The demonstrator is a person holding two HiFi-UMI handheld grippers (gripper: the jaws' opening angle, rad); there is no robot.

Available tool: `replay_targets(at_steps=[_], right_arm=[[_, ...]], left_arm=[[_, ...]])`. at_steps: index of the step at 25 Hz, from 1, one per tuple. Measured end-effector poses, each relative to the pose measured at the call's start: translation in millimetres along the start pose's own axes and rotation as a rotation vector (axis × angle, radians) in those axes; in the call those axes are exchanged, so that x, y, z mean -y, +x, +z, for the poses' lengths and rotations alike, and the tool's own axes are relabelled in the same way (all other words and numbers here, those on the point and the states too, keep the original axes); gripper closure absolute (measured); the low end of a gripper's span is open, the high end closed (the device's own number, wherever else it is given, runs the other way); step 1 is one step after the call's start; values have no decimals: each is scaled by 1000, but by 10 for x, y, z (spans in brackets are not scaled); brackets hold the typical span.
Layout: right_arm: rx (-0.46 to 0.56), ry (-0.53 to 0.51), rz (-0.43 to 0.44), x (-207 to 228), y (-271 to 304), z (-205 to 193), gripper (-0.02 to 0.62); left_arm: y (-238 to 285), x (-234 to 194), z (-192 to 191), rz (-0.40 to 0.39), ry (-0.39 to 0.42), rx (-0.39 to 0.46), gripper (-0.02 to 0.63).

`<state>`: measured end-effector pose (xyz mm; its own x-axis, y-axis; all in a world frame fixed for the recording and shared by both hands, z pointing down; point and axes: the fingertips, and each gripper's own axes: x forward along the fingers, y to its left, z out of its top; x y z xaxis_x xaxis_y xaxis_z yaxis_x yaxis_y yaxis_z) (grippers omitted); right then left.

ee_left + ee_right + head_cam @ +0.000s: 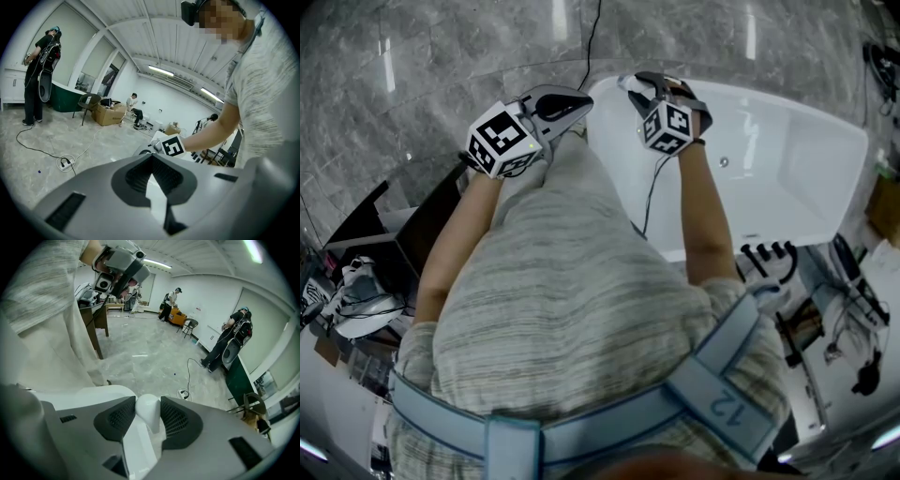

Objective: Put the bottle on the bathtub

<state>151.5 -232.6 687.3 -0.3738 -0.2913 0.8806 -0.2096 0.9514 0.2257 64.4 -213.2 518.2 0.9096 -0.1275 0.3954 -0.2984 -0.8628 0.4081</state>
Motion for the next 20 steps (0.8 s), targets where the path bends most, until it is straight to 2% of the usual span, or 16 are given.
replay_targets(at_steps=[5, 10, 20], right_arm=[[-12, -5, -42, 40, 22, 27, 440], [-9, -10, -36, 29, 22, 33, 440], [69, 123, 26, 31, 15, 90, 440]], left_arm=[[-12, -14, 15, 5, 0, 3, 601], [-8, -14, 17, 3, -1, 2, 601], [2, -25, 11, 2, -6, 2, 601]])
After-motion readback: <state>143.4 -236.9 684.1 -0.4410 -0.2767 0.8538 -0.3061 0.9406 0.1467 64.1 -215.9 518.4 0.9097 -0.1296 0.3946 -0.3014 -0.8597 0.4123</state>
